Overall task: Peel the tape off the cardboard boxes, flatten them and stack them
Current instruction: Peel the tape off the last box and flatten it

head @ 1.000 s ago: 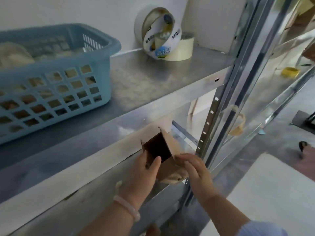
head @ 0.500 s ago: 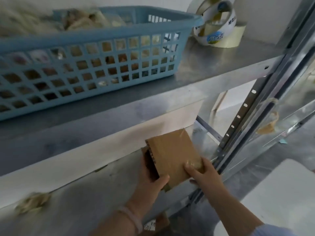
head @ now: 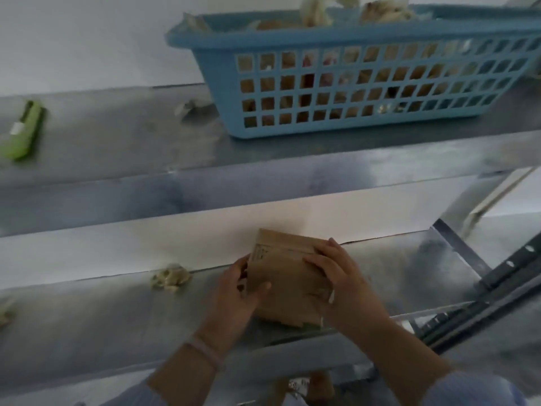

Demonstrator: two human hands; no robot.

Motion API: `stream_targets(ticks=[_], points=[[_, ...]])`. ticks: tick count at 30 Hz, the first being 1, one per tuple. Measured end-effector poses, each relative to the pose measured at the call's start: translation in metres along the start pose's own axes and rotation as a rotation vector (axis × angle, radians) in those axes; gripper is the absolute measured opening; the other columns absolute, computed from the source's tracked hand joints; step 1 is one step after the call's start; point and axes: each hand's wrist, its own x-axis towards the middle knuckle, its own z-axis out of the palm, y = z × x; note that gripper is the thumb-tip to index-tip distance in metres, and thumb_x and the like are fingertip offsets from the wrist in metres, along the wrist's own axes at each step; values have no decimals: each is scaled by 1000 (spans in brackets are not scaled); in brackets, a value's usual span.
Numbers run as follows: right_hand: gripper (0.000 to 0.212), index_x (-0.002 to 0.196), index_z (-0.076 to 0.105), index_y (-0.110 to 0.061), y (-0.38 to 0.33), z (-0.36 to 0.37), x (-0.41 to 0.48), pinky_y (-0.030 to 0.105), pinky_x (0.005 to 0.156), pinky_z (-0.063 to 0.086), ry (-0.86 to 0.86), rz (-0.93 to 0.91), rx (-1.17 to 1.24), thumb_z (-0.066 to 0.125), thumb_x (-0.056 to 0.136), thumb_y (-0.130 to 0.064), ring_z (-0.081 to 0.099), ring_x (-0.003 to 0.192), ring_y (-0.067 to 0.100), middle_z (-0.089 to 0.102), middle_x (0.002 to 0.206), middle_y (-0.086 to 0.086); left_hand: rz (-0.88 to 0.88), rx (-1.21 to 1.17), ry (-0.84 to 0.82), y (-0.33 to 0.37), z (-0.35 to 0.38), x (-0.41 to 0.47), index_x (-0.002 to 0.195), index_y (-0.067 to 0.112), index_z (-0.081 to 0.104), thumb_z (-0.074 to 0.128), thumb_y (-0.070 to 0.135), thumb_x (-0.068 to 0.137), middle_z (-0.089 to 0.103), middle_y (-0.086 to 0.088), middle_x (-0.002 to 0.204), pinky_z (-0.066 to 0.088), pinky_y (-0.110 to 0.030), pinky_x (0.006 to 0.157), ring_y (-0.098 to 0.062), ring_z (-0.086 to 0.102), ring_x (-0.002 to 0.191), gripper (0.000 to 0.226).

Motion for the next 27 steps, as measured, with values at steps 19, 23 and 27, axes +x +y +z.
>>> stream_targets(ticks=[19,23,27], points=[[62,131,62,-24,-13,23,27,48,113,34,26,-301,-344,69,75,-50,49,129,29,56,136,8,12,153,71,-25,-18,-11,107,27,59,84,29,71,66,12,104,51,-14,70,0,62,96,44],[64,131,62,-27,-7,21,29,48,111,37,9,-285,-314,75,73,-50,48,131,26,55,137,4,-19,130,33,-26,-20,-11,103,33,56,84,21,71,64,12,105,52,-15,70,2,62,95,44],[63,131,62,-29,-6,23,26,47,113,35,18,-277,-283,72,74,-52,46,132,23,54,138,2,-148,23,-85,-30,-28,-4,103,30,57,72,7,82,64,4,110,54,-26,84,-12,62,105,35]])
